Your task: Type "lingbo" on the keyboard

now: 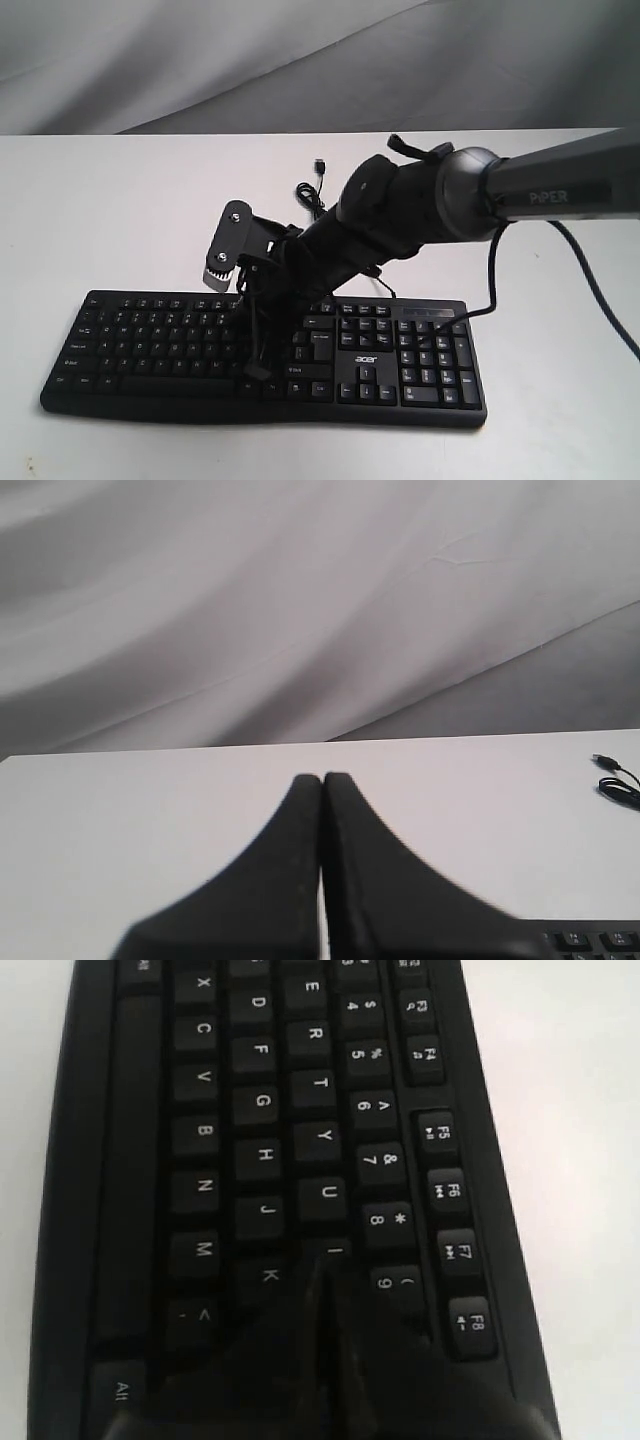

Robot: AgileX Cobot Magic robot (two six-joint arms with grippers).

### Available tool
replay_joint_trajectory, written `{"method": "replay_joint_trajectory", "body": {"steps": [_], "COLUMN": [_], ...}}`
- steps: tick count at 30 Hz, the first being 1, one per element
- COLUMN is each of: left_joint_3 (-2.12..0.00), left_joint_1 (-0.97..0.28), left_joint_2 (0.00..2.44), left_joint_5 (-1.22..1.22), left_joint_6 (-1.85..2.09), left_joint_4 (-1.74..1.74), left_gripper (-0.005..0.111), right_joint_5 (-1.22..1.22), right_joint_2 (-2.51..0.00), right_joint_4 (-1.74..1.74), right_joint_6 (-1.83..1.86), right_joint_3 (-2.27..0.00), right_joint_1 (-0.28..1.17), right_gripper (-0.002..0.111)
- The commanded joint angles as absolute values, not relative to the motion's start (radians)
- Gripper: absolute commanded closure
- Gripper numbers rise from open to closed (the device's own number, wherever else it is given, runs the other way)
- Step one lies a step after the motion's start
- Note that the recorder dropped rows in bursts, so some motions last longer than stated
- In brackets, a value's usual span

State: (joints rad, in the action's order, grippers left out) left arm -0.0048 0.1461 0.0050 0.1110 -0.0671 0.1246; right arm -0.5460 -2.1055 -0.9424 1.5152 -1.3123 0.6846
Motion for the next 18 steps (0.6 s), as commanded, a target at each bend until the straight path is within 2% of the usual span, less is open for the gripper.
{"method": "replay_joint_trajectory", "body": {"steps": [1,18], "left_joint_3": [0.0,0.0], "left_joint_1": [0.139,0.139], "left_joint_2": [0.0,0.0], "left_joint_5": [0.101,0.101], "left_joint_6": [-0.069,-0.069], "left_joint_4": [0.125,0.125], "left_gripper": [0.106,0.106], "right_joint_5": [-0.551,-0.545], "right_joint_2": [-2.109,-2.124], "right_joint_4": [-0.971,-0.96], "right_joint_6": [1.541,1.547], "right_joint_3": [-1.311,-1.311], "right_joint_1": [0.675,0.668], "right_gripper": [0.108,0.108]}}
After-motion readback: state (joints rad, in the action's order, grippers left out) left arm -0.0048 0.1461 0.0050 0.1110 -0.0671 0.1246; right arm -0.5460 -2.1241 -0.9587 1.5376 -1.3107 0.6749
